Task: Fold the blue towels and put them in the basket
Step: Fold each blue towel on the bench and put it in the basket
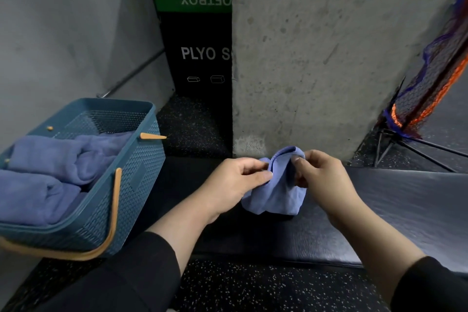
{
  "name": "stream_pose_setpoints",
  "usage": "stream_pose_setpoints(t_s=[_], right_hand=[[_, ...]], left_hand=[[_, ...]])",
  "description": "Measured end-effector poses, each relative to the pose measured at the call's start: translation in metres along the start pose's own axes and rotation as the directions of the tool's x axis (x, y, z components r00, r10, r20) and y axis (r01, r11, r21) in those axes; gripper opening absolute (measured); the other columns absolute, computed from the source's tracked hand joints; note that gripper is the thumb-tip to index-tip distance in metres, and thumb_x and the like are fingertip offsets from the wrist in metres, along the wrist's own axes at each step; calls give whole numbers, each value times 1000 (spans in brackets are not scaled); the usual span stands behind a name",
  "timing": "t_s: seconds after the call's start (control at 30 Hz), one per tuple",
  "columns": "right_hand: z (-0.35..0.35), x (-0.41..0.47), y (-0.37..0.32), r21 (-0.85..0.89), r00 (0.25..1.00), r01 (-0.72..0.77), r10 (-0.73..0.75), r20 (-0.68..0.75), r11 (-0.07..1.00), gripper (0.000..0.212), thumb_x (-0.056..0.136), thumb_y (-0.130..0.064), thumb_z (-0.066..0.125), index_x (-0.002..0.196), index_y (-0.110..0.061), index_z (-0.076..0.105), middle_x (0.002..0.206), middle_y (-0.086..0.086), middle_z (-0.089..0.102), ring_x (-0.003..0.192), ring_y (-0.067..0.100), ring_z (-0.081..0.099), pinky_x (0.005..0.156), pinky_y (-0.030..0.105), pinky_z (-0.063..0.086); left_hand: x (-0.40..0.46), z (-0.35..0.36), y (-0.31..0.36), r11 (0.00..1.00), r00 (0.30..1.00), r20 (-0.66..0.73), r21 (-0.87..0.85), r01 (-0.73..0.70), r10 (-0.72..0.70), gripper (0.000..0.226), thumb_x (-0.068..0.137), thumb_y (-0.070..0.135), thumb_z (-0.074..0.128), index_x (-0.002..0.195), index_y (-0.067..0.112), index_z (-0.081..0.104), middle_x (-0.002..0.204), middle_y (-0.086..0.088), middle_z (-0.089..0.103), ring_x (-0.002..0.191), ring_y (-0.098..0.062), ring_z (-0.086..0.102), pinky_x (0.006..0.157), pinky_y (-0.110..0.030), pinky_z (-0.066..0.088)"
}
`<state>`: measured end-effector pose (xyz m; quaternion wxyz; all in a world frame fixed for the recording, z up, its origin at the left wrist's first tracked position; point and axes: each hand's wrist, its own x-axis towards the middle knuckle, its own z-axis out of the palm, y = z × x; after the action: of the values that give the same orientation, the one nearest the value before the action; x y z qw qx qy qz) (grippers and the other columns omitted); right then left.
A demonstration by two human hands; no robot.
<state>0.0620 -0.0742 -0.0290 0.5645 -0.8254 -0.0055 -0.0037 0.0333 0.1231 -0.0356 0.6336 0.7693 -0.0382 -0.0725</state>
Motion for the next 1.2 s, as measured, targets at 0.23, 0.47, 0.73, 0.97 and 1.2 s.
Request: stream_pose_setpoints(t_s=[0.23, 0.47, 0.73, 0.97, 1.2], right_hand=[[1, -2, -5, 236, 998, -46, 35, 52, 971, 23, 88, -30, 72, 96, -15, 56, 85, 0, 72, 81, 10, 71, 70, 28, 57], [10, -7, -6, 10, 987, -7, 6, 158, 1000, 26, 82, -41, 71, 79, -16, 68, 73, 0, 71, 80, 25, 70, 83, 54, 57], [-8, 1, -7, 212, 999, -40, 45, -20, 976, 17, 87, -15, 54, 81, -6, 68, 75, 9, 74, 73, 24, 72, 77, 46, 61], [-18, 8, -1, 240, 993, -51, 74, -88, 970, 22, 87, -7, 48, 80, -13, 69, 77, 10, 73, 73, 28, 70, 77, 54, 60], [-28, 6, 1, 211, 995, -36, 55, -87, 977, 29, 87, -9, 45, 82, -20, 71, 75, 2, 73, 69, 16, 63, 67, 41, 55]], left_hand=[[8, 6, 3, 998, 993, -117, 57, -12, 19, 21, 95, 22, 66, 83, 5, 68, 72, -3, 60, 68, -9, 51, 67, -26, 42], [9, 15, 16, 998, 985, -167, -40, -41, 34, 18, 96, 22, 65, 85, 12, 73, 80, -18, 69, 73, -13, 57, 73, -33, 47], [16, -16, 21, 955, 870, -422, 250, -159, 255, 11, 95, 20, 66, 86, 21, 71, 70, 1, 69, 64, -6, 56, 65, -35, 48], [23, -54, 39, 656, 854, -389, 751, 76, 345, 6, 92, 26, 65, 88, 27, 70, 71, 7, 59, 77, -22, 59, 64, -34, 45], [28, -56, 37, 559, 825, -519, 761, 329, 222, 17, 99, 32, 48, 87, 26, 58, 91, -7, 67, 81, -33, 54, 68, -38, 43]])
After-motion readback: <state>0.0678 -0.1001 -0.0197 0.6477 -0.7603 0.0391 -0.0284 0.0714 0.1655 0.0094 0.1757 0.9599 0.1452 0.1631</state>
